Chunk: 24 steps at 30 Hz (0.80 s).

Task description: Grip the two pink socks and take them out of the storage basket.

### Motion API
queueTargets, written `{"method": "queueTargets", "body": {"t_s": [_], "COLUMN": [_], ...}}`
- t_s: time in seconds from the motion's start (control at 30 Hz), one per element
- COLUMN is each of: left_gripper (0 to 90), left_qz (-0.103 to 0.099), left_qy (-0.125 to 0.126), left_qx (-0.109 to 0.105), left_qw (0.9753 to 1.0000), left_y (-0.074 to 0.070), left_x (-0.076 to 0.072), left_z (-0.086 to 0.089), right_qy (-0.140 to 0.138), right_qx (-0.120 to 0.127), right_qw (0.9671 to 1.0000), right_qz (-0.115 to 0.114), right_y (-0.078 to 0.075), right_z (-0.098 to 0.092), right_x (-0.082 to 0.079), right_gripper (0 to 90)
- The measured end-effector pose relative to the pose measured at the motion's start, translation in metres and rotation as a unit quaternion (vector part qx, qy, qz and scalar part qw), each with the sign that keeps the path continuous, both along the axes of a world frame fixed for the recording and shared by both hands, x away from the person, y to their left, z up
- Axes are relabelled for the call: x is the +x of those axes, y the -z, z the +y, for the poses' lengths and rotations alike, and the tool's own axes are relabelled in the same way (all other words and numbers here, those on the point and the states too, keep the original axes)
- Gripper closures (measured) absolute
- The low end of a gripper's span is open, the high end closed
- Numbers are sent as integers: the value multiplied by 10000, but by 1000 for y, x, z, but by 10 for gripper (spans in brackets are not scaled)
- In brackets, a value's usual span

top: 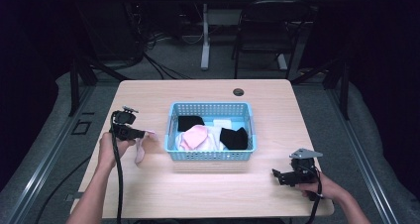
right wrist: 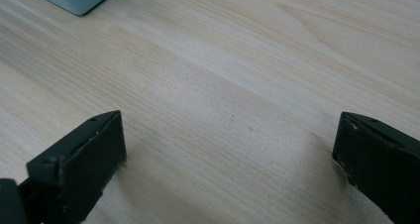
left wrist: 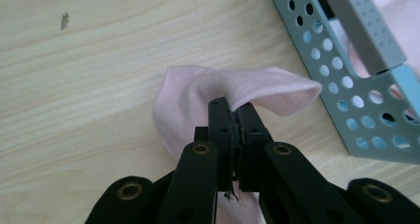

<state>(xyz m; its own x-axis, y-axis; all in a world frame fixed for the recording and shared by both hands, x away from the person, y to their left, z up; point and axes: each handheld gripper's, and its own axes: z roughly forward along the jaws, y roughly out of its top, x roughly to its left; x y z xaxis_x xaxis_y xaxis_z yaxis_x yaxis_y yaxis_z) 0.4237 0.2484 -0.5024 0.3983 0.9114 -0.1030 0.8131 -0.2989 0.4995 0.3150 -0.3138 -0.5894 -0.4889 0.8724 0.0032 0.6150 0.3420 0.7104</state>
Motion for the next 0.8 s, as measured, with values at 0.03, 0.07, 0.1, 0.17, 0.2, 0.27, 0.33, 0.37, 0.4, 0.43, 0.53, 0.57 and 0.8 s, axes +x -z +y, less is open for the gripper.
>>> {"method": "queueTargets", "body": {"t_s": [0.03, 0.07, 0.1, 0.17, 0.2, 0.27, 0.33, 0.37, 0.4, 0.43, 0.53, 0.57, 0.8], "left_gripper": [873, 872, 870, 867, 864, 856, 849, 846, 844, 838, 736, 650, 290], "left_qz": [44, 67, 97, 161, 180, 264, 302, 339, 374, 397, 472, 461, 136], "left_qy": [-16, -21, -23, -37, -57, -53, -54, -79, -74, -65, -13, -16, 156], "left_qx": [-14, -22, -12, -6, -12, -39, -25, -45, -68, -83, -210, -277, -465], "left_qw": [10000, 10000, 9999, 9999, 9998, 9996, 9995, 9994, 9992, 9992, 9987, 9985, 9987], "left_y": [2, 6, 8, 13, 16, 19, 22, 25, 27, 28, 30, 29, -2], "left_x": [0, 0, 0, 1, 1, 2, 3, 3, 4, 4, 3, 3, -1], "left_z": [0, 0, 0, 1, 1, 1, 1, 0, 0, 0, -1, -2, -5], "right_qy": [1, 2, 0, 1, -14, -2, -6, 2, -12, -13, -12, -12, -3], "right_qx": [-8, -7, -8, -7, 19, -6, -10, -9, 18, 20, 12, 17, -4], "right_qw": [10000, 10000, 10000, 10000, 10000, 10000, 10000, 10000, 10000, 10000, 10000, 10000, 10000], "right_qz": [-1, 0, 0, 0, 4, 0, 4, 1, 2, 4, 2, 4, 0], "right_y": [0, 0, 0, 0, 0, 0, 0, 0, 0, 0, 0, 0, 0], "right_z": [0, 0, 0, 0, 0, 0, 0, 0, 0, 0, 0, 0, 0], "right_x": [0, 0, 0, 0, 0, 0, 0, 0, 0, 0, 0, 0, 0], "right_gripper": [0, 0, 0, 0, 0, 0, 0, 0, 0, 0, 0, 0, 0]}}
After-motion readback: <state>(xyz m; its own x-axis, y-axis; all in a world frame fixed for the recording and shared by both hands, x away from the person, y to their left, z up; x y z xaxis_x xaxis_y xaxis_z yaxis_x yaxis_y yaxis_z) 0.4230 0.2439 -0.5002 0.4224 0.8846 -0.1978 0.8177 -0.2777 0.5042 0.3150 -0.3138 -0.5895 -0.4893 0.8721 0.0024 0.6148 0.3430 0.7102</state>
